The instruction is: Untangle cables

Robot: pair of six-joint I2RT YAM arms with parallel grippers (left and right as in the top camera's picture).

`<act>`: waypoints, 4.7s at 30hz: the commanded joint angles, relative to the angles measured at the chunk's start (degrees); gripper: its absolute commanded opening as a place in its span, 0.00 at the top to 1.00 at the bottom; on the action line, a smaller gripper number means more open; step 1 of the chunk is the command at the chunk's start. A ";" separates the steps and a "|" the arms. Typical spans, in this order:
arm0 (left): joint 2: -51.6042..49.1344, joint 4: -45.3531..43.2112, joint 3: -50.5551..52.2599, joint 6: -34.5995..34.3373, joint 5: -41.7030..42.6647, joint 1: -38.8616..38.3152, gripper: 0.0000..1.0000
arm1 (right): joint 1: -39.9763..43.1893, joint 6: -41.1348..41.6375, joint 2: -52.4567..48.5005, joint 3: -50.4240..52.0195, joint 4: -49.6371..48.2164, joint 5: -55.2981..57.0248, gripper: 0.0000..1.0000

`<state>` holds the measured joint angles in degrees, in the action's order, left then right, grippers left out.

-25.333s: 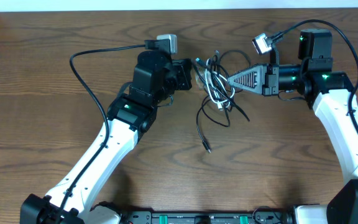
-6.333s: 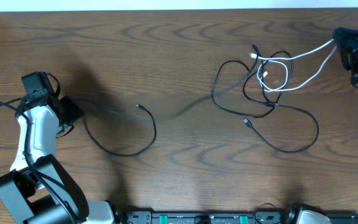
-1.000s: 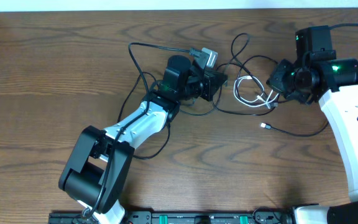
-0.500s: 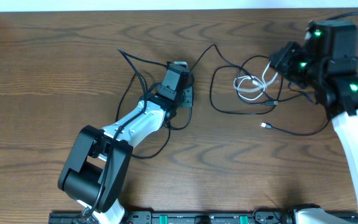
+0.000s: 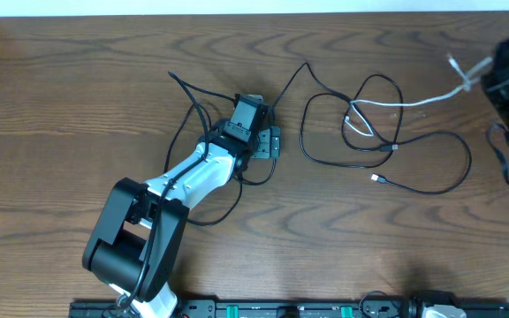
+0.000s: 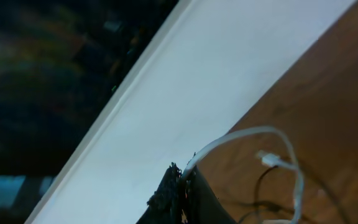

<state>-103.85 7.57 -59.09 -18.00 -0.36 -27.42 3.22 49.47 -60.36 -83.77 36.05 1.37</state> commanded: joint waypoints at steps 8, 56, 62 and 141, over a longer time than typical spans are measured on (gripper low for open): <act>8.37 0.09 -0.15 8.59 0.26 0.13 0.07 | 6.54 0.63 -0.35 -0.37 6.14 5.68 0.99; 4.50 -34.29 -0.15 36.59 24.30 -11.96 0.07 | 6.36 6.45 -6.51 -0.37 0.57 -66.49 0.99; 3.89 -36.96 -0.15 36.59 24.33 -13.16 0.08 | 6.05 6.47 -6.51 -0.37 0.57 -67.17 0.99; 24.13 -33.64 -0.15 30.38 -28.00 -5.99 0.92 | 1.99 -20.00 -26.16 -0.33 25.70 -22.93 0.96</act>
<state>-80.51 -30.63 -58.83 11.64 -21.93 -37.58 5.39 30.30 -86.37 -83.72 61.28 -21.80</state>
